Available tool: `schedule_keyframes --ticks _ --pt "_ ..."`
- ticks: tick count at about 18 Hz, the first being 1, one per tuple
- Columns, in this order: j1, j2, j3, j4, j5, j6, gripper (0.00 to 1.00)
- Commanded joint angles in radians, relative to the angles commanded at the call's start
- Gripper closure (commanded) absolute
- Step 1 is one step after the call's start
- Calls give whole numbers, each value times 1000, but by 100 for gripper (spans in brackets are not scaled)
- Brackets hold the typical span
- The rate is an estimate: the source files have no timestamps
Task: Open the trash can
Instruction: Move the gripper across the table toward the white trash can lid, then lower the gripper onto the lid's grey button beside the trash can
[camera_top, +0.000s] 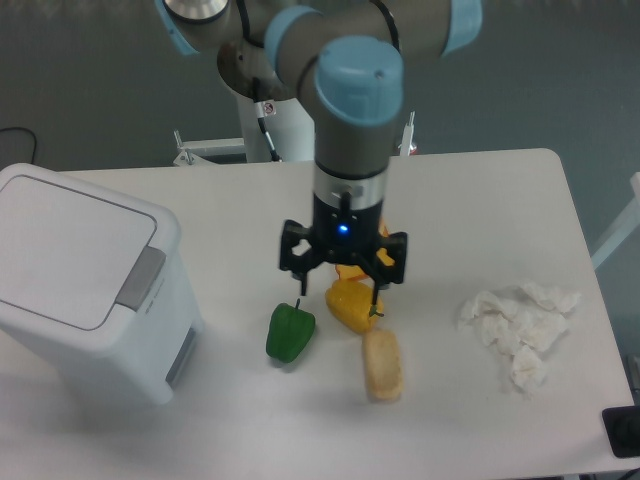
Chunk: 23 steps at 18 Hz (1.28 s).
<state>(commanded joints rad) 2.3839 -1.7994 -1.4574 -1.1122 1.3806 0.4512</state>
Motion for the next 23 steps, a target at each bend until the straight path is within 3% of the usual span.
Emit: schedule_keyframes --ticks 4,6,10,15,23 --pt "-63 -2 46 11 -32 -75 0" --pt "-74 0 48 43 -72 -104 0" --pt "-88 0 43 46 -213 -111 0" --pt "-89 2 37 48 -232 -226 0" --pt "-89 0 0 46 -235 -230 0"
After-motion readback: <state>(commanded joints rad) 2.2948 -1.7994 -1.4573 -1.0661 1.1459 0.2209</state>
